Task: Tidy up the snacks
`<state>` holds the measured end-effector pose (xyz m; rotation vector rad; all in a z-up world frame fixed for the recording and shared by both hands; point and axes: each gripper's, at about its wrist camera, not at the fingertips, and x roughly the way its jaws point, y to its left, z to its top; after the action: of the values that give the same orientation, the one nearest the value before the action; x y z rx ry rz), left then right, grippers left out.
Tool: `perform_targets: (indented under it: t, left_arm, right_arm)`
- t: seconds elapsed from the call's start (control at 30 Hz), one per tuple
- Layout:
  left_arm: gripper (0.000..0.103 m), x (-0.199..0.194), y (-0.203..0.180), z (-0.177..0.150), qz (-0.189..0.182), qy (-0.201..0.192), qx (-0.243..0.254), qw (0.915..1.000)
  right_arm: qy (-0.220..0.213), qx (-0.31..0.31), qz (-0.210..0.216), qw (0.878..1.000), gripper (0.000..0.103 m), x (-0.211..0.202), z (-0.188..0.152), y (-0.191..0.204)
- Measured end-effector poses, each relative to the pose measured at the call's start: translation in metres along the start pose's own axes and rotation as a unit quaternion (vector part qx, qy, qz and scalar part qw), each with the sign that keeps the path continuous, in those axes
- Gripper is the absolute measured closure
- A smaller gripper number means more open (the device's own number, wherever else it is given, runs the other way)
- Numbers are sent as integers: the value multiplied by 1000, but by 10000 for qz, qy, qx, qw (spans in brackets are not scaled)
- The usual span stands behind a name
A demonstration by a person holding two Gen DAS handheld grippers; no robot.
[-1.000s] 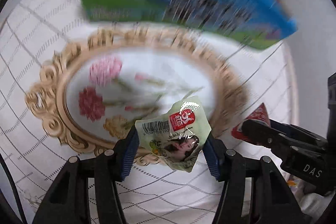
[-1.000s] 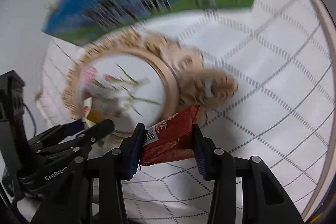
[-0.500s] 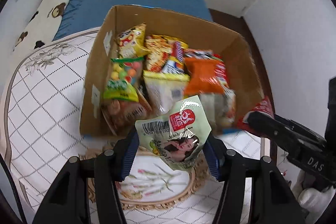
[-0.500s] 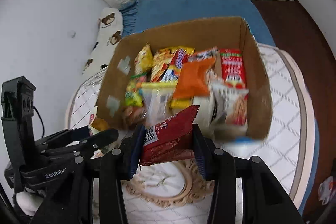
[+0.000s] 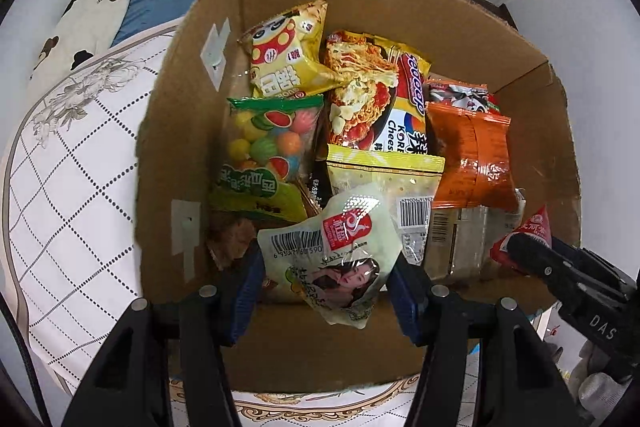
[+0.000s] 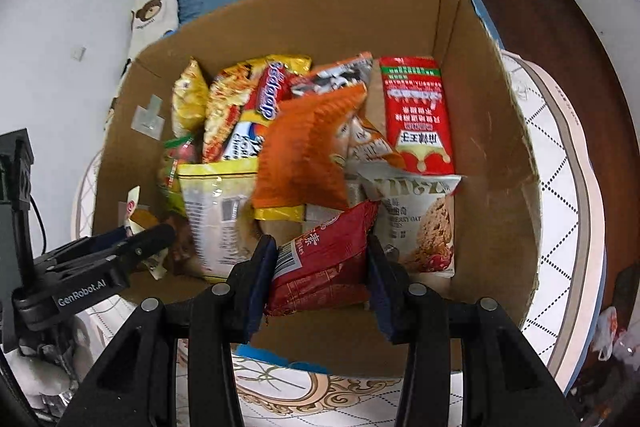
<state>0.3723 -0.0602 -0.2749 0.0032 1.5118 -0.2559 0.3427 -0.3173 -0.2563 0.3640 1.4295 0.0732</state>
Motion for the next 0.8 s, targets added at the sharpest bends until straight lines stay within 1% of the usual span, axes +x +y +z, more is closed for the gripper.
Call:
perform_targets:
  t: [0.03, 0.07, 0.1, 0.17, 0.2, 0.23, 0.27, 0.3, 0.43, 0.5, 0.8]
  left_arm:
    - [46, 1, -1, 1, 11, 3, 16, 10000]
    - [46, 2, -2, 2, 40, 6, 30, 10000]
    - [46, 3, -3, 3, 84, 25, 34, 10000]
    - [41, 6, -5, 5, 213, 67, 42, 9997]
    - [33, 6, -6, 6, 243, 32, 62, 9997]
    - [19, 4, -7, 7, 295, -37, 87, 9995]
    - [13, 2, -9, 8, 369, -96, 114, 9992]
    - [12, -1, -10, 8, 403, -158, 139, 9990]
    - [11, -5, -10, 8, 386, -198, 116, 9990]
    - [11, -7, -10, 7, 466, -239, 131, 9985]
    - [11, -21, -12, 0, 537, -486, 152, 9973]
  right_arm:
    - [23, 13, -49, 10000, 54, 2, 0, -1]
    - [33, 24, -121, 9999, 44, 3, 0, -2]
    - [31, 20, -168, 9999, 28, 2, 0, -2]
    - [34, -54, -361, 9993, 11, 0, 1, -1]
    - [31, -96, -464, 9989, 9, 0, 2, -1]
    - [2, -159, -655, 9977, 8, -3, 2, 0]
    - [-26, -208, -768, 9968, 7, -4, 3, 1]
    - [-53, -251, -849, 9961, 5, -6, 3, 2]
    - [-154, -312, -1178, 9924, 5, -12, 5, 1]
    - [-150, -325, -1286, 9910, 3, -13, 5, 0]
    - [-363, -312, -1291, 9905, 3, -30, -3, 3]
